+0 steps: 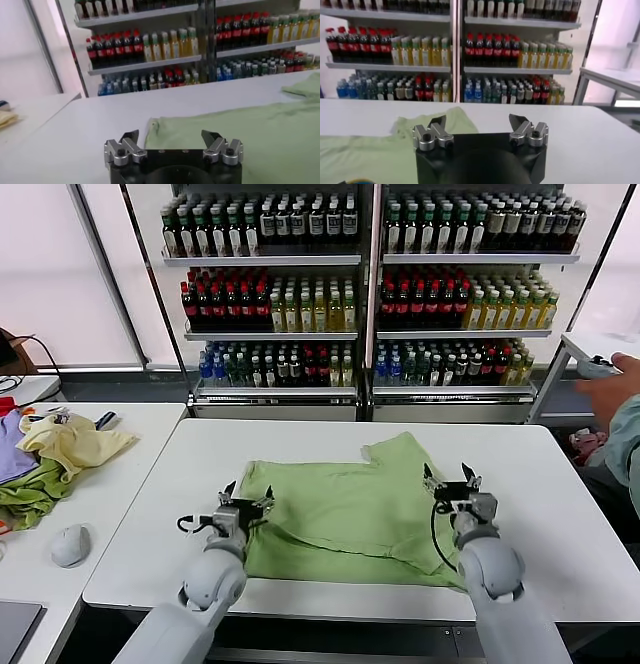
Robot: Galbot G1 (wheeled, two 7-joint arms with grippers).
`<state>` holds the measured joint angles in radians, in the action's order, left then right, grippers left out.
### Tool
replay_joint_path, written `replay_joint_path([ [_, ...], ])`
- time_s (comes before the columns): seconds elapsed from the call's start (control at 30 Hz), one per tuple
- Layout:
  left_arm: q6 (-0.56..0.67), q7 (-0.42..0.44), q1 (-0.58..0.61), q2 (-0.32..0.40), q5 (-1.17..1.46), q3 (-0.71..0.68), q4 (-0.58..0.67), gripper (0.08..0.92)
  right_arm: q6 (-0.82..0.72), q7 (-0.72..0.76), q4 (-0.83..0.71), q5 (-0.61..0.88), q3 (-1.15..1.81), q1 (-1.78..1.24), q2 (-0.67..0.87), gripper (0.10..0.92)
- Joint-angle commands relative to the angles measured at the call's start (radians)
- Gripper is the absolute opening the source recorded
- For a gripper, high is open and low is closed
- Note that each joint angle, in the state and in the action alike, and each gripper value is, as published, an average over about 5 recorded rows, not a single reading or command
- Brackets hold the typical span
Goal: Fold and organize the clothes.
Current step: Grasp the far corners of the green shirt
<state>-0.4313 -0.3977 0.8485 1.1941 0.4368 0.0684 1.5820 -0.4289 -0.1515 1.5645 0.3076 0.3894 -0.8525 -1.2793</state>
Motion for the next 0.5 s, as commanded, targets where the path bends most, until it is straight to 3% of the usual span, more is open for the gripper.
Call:
replay_joint_path([
  [0.03,-0.003,-0.014,-0.316,0.099,0.037,-0.078,-0.407,0.823,-0.027,-0.001,-0.341,0.006,-0.063,0.265,-0.036,0.823],
  [0.23,-0.020,-0.029,-0.370,0.129,0.061,-0.079,-0.507,0.823,-0.024,0.003,-0.461,-0.007,-0.075,0.345,-0.074,0.823],
  [0.5,-0.060,-0.023,-0.370,0.134,0.133,-0.078,-0.524,0.823,-0.006,0.021,-0.639,-0.008,-0.057,0.434,-0.128,0.823],
])
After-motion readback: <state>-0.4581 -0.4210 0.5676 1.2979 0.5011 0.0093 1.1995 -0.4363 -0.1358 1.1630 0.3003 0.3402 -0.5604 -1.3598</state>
